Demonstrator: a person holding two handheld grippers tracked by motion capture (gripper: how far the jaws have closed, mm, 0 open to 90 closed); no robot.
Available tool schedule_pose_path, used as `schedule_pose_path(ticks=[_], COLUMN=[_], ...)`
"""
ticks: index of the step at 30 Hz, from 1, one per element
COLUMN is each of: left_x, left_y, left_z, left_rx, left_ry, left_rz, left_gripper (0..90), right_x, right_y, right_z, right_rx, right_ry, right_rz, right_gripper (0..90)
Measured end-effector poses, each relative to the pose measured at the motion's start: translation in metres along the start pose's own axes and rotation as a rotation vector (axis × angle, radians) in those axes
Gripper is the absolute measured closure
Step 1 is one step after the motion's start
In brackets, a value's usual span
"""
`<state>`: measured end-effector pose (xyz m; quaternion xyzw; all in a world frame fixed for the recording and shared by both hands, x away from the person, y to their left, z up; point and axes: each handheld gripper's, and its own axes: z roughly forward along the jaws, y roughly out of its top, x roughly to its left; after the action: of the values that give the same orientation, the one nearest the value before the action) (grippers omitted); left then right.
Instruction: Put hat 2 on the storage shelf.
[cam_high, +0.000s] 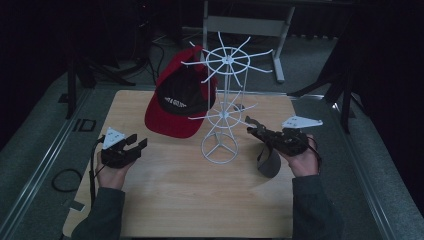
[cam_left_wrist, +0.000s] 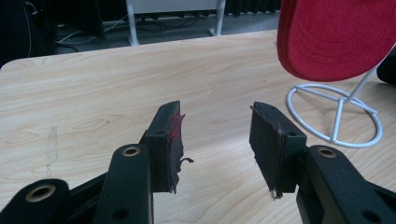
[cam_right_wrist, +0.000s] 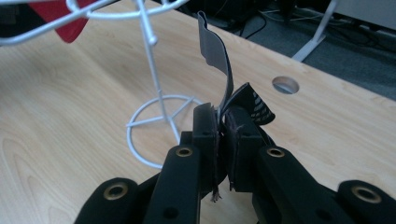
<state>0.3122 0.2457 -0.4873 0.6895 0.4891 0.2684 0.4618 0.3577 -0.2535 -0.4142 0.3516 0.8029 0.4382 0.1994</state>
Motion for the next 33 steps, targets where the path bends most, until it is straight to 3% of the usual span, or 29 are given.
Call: schedule_pose_path(ticks=[15,33], left_x=[0.0,-0.001], left_y=[0.0,-0.001], left_z=[0.0,0.001], left_rx=[0.002,0.007], left_ry=[0.0,0.0], left_rz=[0.003,0.006], left_gripper=[54.3,54.3], right_x=[-0.014,-0.018], right_y=[0.021,0.04], right_z=[-0.014,-0.028], right_rx=[-0.048,-0.089], right_ry=[-0.039,-0.081], right_rz=[0.002,-0.009], right_gripper=[83.8,83.9])
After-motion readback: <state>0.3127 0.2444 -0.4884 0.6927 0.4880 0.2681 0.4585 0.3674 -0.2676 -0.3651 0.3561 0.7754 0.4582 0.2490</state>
